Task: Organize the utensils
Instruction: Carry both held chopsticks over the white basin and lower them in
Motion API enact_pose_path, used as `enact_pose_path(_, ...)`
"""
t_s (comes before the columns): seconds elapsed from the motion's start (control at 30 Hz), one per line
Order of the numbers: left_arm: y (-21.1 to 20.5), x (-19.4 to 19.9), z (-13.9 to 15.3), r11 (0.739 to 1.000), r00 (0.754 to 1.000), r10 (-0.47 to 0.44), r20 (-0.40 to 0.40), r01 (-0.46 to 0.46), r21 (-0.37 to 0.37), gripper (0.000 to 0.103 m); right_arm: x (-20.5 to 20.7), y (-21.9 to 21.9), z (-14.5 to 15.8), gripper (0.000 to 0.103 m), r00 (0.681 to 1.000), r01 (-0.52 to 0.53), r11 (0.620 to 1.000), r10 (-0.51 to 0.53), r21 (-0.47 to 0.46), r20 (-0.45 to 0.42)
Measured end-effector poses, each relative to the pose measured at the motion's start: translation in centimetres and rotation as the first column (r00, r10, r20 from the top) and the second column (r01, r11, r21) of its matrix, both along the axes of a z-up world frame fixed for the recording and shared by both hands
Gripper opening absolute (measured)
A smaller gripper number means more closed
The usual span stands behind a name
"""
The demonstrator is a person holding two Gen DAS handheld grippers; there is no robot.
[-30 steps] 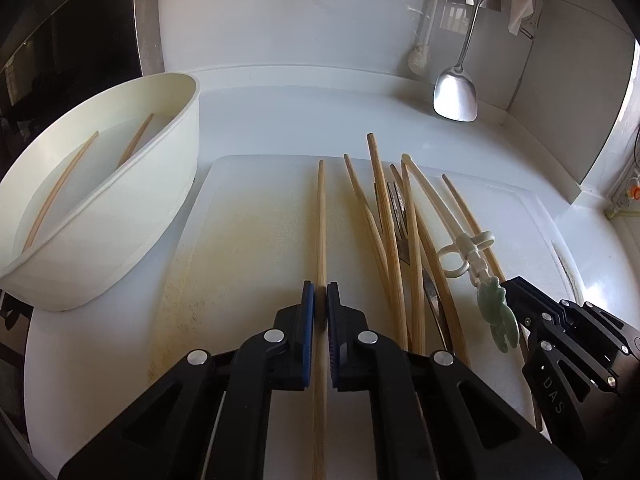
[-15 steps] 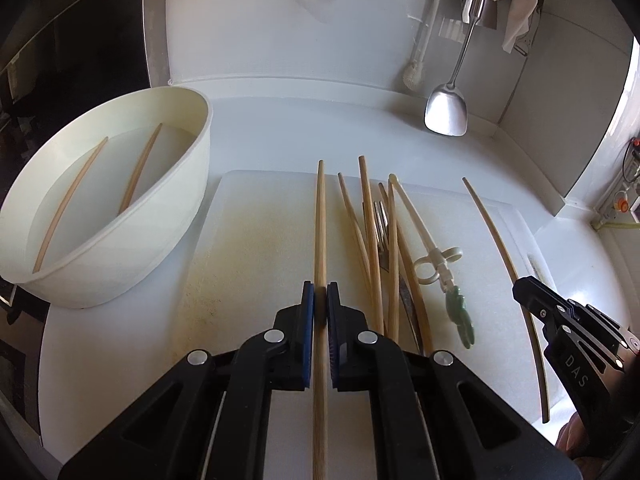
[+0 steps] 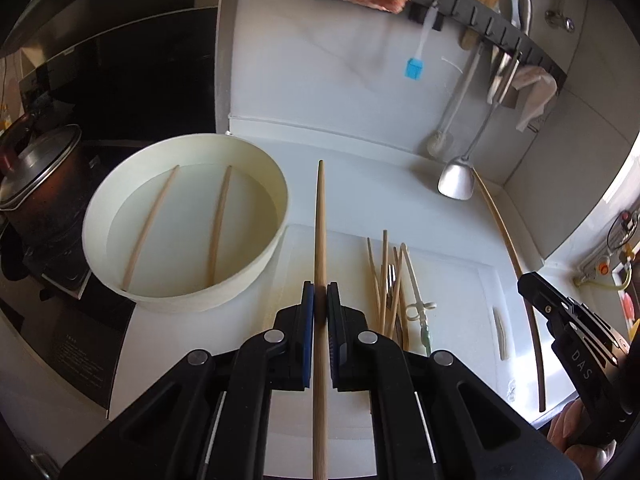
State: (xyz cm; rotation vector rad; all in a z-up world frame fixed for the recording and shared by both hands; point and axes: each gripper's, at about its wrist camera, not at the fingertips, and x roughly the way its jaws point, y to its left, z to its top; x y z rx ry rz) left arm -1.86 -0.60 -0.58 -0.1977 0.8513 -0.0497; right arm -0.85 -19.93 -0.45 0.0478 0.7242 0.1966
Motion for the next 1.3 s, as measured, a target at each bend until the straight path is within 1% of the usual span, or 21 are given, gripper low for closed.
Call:
enact_pose_path(0.17, 5.0, 0.5, 1.8, 0.998, 0.997, 0.067, 0.031, -0.067, 0.000, 0.007, 2.1, 5.5, 1.5, 0.006, 0.997, -0.083, 0.996, 0.083, 0.021, 0.005)
enact_pose_path(0.3, 9.9, 1.8, 1.8, 0.996, 0.995, 0.089, 0.035, -0.089, 0.010, 0.007, 4.5, 10.8, 1.4, 0.006, 0.993, -0.119, 0.993, 0.119, 0.027, 0.004)
enact_pose_path(0.37, 12.3, 3.0, 1.4, 0.996, 0.996, 0.084, 0.028, -0.084, 0.025, 0.007, 6.0, 13.4, 0.9, 0.006, 0.994, -0.110, 0.993, 0.111, 0.043, -0.014)
enact_pose_path(0.43, 14.5, 4.3, 0.9, 0.997, 0.998, 0.066, 0.022, -0.067, 0.023, 0.007, 7.5, 15.8, 0.2, 0.006, 0.994, -0.102, 0.993, 0.104, 0.063, -0.037)
enact_pose_path(0.47, 15.5, 5.0, 0.6, 0.998, 0.998, 0.056, 0.024, -0.057, 0.030, 0.007, 8.3, 17.1, -0.2, 0.006, 0.994, -0.093, 0.994, 0.096, 0.057, -0.047)
enact_pose_path(0.53, 17.3, 6.5, -0.1, 0.998, 0.999, 0.037, 0.024, -0.038, 0.058, 0.007, 9.8, 19.2, -1.2, 0.006, 0.995, -0.063, 0.996, 0.067, 0.059, -0.070)
enact_pose_path(0.6, 18.9, 7.9, -0.9, 0.998, 1.000, 0.017, 0.008, -0.018, 0.053, 0.007, 11.2, 20.9, -2.2, 0.006, 0.994, -0.036, 0.996, 0.045, 0.087, -0.099)
enact_pose_path(0.67, 20.2, 9.3, -1.7, 0.999, 1.000, 0.003, -0.007, -0.003, 0.051, 0.007, 12.1, 22.6, -3.1, 0.006, 0.992, -0.020, 0.997, 0.030, 0.081, -0.119)
enact_pose_path(0.8, 21.8, 11.4, -3.5, 0.999, 0.999, -0.015, -0.044, 0.017, 0.047, 0.007, 14.0, 25.1, -4.7, 0.006, 0.987, -0.008, 0.997, 0.020, 0.072, -0.162)
enact_pose_path(1.03, 22.6, 13.9, -5.9, 0.999, 0.996, -0.016, -0.092, 0.019, 0.037, 0.007, 17.0, 26.8, -7.2, 0.006, 0.973, -0.009, 0.997, 0.026, 0.077, -0.231)
enact_pose_path(1.13, 22.4, 14.5, -6.6, 0.998, 0.993, -0.035, -0.110, 0.040, 0.047, 0.007, 18.0, 27.0, -8.2, 0.006, 0.963, 0.002, 0.996, 0.022, 0.088, -0.268)
enact_pose_path(1.2, 22.4, 14.9, -7.0, 0.998, 0.992, -0.037, -0.120, 0.043, 0.050, 0.007, 18.6, 27.4, -9.0, 0.006, 0.953, -0.013, 0.997, 0.037, 0.078, -0.302)
enact_pose_path(1.3, 22.7, 15.5, -7.8, 0.999, 0.988, -0.034, -0.148, 0.039, 0.028, 0.007, 19.4, 27.6, -9.9, 0.006, 0.939, -0.017, 0.997, 0.043, 0.078, -0.342)
